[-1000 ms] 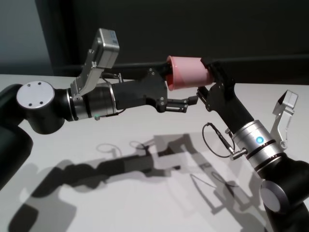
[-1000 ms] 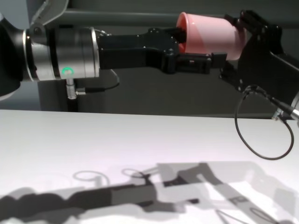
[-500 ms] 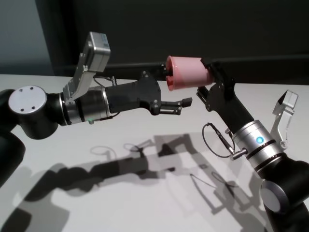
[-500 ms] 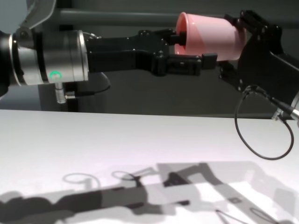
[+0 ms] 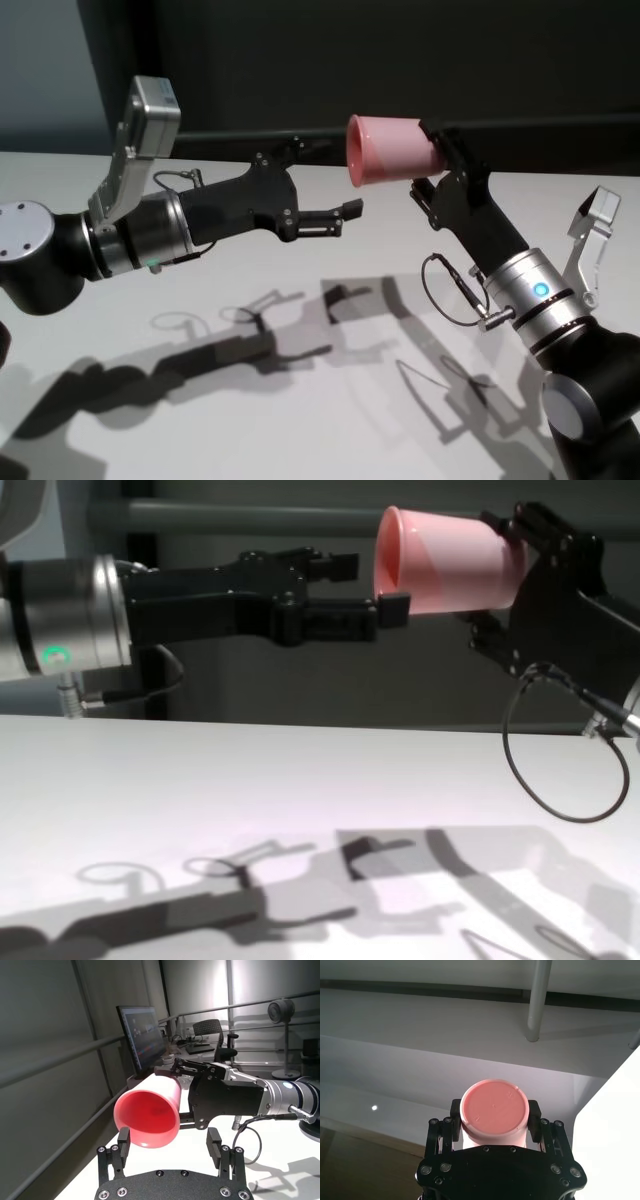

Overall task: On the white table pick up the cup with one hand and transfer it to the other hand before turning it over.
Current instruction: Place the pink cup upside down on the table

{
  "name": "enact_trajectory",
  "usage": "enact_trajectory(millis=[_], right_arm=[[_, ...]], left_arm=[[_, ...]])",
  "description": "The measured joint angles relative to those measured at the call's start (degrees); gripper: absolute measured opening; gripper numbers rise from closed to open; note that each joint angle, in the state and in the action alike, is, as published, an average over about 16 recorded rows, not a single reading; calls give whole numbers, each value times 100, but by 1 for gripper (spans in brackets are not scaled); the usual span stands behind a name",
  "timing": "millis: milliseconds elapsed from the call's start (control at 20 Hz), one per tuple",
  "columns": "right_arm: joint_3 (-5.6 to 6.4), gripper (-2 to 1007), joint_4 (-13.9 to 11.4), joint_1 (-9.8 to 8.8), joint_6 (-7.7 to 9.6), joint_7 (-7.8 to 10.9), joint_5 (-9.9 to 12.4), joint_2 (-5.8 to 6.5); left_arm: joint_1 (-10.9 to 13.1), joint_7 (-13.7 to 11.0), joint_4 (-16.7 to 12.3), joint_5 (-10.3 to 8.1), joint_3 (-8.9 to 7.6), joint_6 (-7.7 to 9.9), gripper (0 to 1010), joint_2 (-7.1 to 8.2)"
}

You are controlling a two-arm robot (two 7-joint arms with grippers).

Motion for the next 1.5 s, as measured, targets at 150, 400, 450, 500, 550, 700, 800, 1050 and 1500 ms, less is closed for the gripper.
enact_trajectory(millis=[150, 400, 450, 500, 550, 700, 800, 1050, 1500], right_arm=[[0, 757, 0, 0, 0, 0, 0, 0], [0, 757, 0, 0, 0, 0, 0, 0], [0, 757, 0, 0, 0, 0, 0, 0], [0, 757, 0, 0, 0, 0, 0, 0], [0, 757, 0, 0, 0, 0, 0, 0], [0, 757, 0, 0, 0, 0, 0, 0], [0, 757, 0, 0, 0, 0, 0, 0], [0, 757, 0, 0, 0, 0, 0, 0], [0, 757, 0, 0, 0, 0, 0, 0]], left_arm=[[233, 269, -202, -49, -166, 18, 1001, 116], [674, 847, -540, -84, -484, 19, 1001, 262], [766, 982, -604, -75, -549, 19, 1001, 282], [859, 1121, -666, -64, -612, 19, 1001, 300], [950, 1259, -724, -49, -675, 19, 1001, 315], [1219, 1662, -866, 21, -845, 17, 1001, 331], [1392, 1916, -933, 78, -945, 9, 1001, 325], [1780, 2444, -985, 240, -1134, -56, 1001, 259], [2273, 2927, -809, 554, -1314, -366, 1001, 88]])
